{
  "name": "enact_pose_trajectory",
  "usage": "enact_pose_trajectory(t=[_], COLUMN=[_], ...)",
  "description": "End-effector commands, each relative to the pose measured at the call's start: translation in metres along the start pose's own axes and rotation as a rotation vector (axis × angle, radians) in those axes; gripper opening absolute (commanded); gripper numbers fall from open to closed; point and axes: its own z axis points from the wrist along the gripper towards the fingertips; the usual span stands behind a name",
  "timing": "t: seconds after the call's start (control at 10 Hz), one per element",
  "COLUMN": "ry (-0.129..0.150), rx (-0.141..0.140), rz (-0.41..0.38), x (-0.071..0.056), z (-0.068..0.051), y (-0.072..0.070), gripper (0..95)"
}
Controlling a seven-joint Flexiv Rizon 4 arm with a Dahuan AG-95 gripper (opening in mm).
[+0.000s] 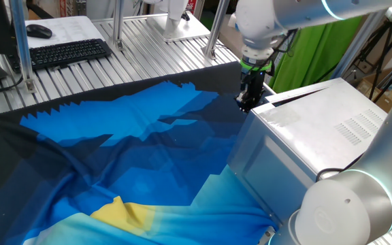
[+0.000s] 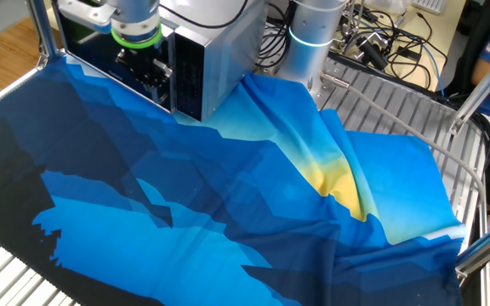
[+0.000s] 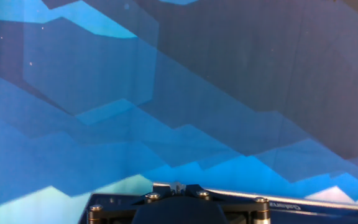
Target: Close the microwave door
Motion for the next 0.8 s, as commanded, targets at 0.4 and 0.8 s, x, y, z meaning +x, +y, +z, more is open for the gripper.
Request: enact_pose_trajectory(t=[0.4, 0.8], ry=[-0.021, -0.134], rx=[0.000, -0.106], rz=[-0.001, 0.000], x=[0.018, -0.021], z=[0.021, 0.009], y=[0.003, -0.005], gripper=[0.0, 0.0])
